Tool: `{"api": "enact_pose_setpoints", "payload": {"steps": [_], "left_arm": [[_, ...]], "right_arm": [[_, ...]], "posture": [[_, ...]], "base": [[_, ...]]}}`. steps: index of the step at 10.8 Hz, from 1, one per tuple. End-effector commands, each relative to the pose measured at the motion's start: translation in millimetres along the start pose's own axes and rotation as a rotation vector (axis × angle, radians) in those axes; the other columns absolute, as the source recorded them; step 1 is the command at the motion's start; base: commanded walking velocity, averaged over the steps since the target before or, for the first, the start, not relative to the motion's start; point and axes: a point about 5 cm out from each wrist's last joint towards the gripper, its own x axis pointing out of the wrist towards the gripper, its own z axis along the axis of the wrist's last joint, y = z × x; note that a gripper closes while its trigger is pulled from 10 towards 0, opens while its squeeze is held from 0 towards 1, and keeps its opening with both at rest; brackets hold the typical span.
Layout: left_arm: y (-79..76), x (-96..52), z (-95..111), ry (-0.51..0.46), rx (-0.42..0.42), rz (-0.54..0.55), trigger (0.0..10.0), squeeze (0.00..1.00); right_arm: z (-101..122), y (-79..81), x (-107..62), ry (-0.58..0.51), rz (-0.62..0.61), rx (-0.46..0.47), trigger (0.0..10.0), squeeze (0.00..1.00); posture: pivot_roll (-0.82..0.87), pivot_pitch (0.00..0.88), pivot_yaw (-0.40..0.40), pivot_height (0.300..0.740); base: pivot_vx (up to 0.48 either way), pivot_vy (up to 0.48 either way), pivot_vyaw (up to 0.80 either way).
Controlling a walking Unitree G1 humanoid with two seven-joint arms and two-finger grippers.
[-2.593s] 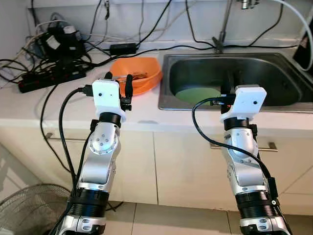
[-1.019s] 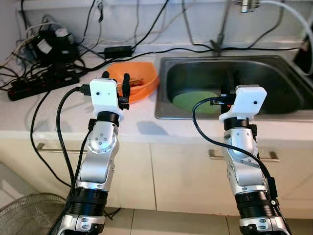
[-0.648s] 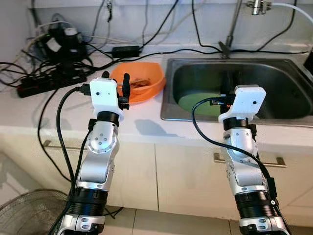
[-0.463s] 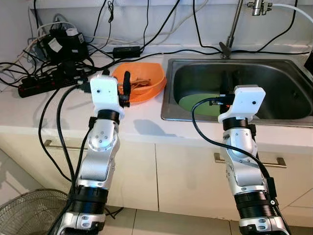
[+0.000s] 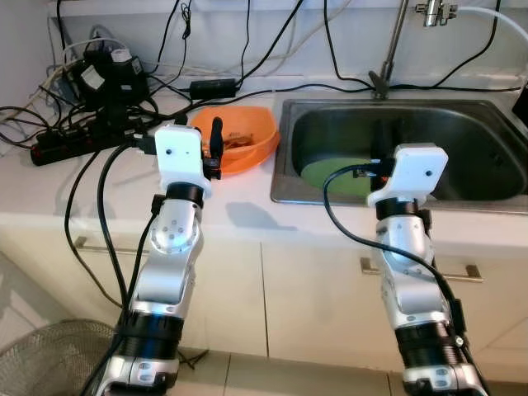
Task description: Kitchen organization
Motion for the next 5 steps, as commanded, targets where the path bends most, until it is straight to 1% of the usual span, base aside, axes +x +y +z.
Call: {"api": "enact_pose_setpoints", "payload": {"steps": [1,2,5], "left_arm": [[-3.4,2.3,2.6,-0.011,0.004,-0.017,10.0,0.0],[-3.5,2.4,2.7,-0.011,0.004,-0.017,10.0,0.0],[-1.7,1.3,1.9,-0.007,0.008,-0.008,10.0,0.0]], "right_arm": [[4.2,-2.0,4.5,-0.024,-0.002,-0.004,10.0,0.0],[5.4,-1.0,4.6,-0.035,0.005,-0.014,10.0,0.0],[4.1,-0.8,3.6,-0.026,0.002,-0.004,10.0,0.0]], "posture": [[0.05,0.0,0.085,0.74],[0.05,0.0,0.085,0.74],[0.05,0.0,0.082,0.74]], "base": [[0.322,0.0,0.0],[0.33,0.0,0.0],[0.346,0.0,0.0]]}}
